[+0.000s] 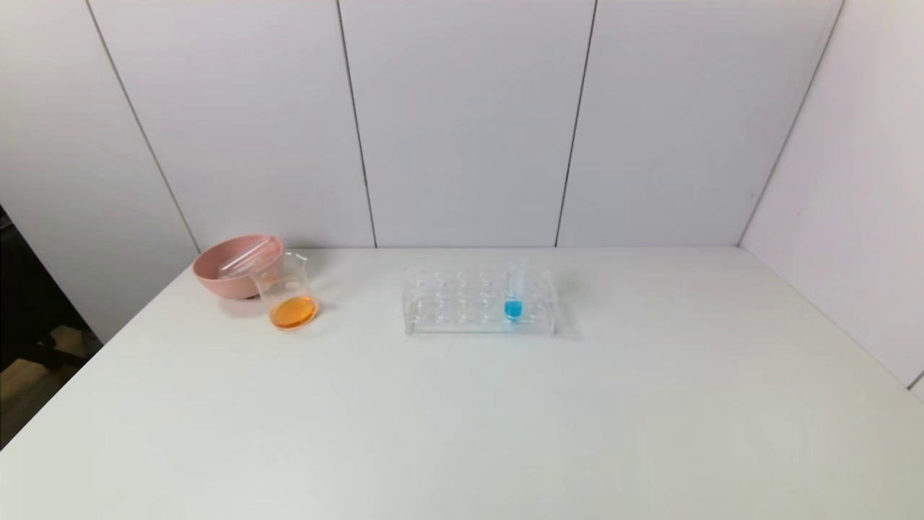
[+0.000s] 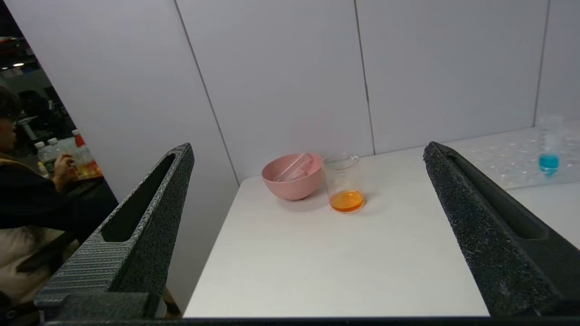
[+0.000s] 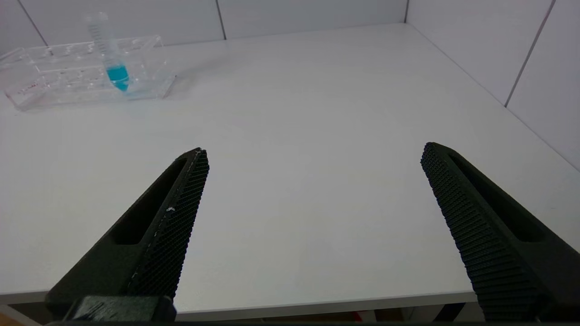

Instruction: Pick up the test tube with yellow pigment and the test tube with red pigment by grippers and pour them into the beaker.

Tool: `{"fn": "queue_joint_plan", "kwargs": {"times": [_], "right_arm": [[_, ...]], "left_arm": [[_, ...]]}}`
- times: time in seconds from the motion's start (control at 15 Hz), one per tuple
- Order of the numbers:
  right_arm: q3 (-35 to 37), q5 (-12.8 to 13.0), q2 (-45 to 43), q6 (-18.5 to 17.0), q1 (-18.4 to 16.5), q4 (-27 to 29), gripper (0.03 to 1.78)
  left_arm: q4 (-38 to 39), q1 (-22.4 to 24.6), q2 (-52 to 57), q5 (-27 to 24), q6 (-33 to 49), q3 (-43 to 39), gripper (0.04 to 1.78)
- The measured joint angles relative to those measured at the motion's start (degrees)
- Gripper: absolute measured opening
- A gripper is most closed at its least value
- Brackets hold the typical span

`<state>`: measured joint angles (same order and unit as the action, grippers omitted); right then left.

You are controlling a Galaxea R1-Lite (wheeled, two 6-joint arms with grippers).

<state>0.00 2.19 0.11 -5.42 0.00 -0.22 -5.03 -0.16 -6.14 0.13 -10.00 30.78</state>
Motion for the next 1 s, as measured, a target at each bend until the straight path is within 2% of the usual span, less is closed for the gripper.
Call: {"fn": "queue_joint_plan", "kwargs": {"times": [0.2,0.4,0.53,0.67,1.0], "right_arm": [[0.00,0.00,0.00,0.00,0.00,-0.02,1.71],[0.00,0.00,0.00,0.00,0.00,0.00,1.71],[0.00,0.00,0.00,0.00,0.00,-0.02,1.71],[0.00,0.00,0.00,0.09,0.00,-0.02,1.71],[0.00,0.00,0.00,0.02,0.00,0.00,1.71]], "left_arm": [[3.19,0.00,4.46,-1.15,6.28,-9.36,1.76],[7.27,-0.06,5.81,-1.17,7.89,-22.35,1.76],[5.89,-0.06,6.12,-0.27,9.37,-28.57,1.76],[5.33,-0.05,6.17,1.16,13.68,-30.12,1.76],[5.72,-0.02,6.14,1.32,14.79,-30.76,1.76]]}}
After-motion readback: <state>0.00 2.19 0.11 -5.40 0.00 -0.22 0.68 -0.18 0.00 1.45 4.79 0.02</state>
